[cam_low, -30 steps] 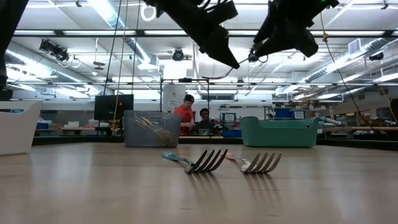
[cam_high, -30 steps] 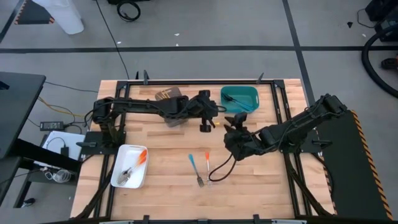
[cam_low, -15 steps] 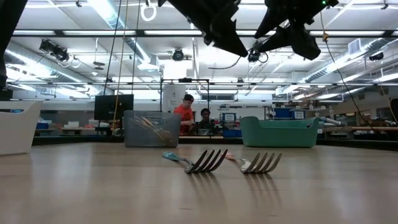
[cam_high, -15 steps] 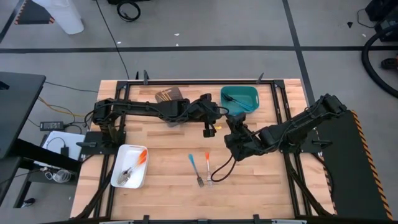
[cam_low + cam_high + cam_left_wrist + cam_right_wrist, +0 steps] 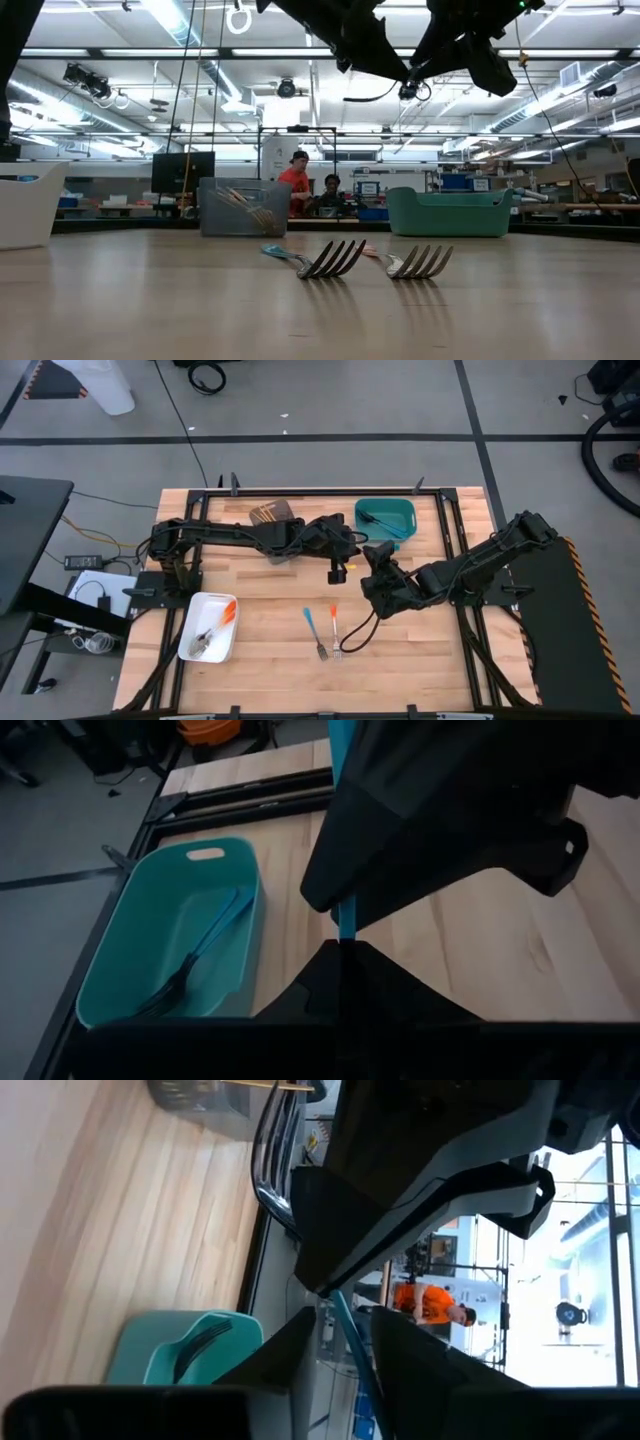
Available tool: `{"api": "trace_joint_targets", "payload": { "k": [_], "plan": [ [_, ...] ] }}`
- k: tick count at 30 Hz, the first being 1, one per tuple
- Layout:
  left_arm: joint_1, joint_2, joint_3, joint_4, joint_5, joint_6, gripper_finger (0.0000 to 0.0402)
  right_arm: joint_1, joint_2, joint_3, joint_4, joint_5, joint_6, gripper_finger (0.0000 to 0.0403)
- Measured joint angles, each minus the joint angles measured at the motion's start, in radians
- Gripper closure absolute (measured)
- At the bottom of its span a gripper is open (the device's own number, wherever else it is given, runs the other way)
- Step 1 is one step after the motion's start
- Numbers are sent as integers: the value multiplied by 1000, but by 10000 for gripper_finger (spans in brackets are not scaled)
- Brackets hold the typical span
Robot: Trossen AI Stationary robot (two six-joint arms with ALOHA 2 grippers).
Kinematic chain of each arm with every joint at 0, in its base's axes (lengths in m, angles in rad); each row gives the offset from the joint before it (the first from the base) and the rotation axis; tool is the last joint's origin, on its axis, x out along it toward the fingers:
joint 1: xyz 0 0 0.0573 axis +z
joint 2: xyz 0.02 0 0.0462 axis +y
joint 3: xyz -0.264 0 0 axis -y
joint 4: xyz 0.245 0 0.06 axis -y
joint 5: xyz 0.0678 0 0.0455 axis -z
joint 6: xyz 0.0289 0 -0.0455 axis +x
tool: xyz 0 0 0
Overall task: Sort silverware by color (type)
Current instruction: Put the blue fork into the green bin
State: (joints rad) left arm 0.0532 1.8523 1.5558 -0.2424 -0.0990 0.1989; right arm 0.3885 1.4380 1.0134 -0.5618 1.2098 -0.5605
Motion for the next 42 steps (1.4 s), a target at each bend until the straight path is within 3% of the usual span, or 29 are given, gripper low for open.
{"api": "trace_joint_targets", "payload": {
  "k": [17, 24, 29, 33, 37, 42],
  "plan": [
    [1, 0, -1, 19, 34, 7, 366, -1, 0, -1, -9, 0, -38, 389],
    [-2, 0, -1, 33, 41, 28, 354, -1, 0, -1, -1, -5, -38, 390],
    [-7, 0, -2, 31, 37, 70, 309, -1, 0, -1, -1, -5, -37, 390],
    [-8, 0, -2, 17, 6, 75, 268, -2, 0, -1, 0, -30, -34, 390],
    [-13, -4, -1, -8, -11, 52, 254, -1, 0, -1, 0, -52, -19, 390],
    [-35, -15, 0, -80, -177, 56, 253, 3, 0, -1, 0, -48, -7, 388]
  ]
}}
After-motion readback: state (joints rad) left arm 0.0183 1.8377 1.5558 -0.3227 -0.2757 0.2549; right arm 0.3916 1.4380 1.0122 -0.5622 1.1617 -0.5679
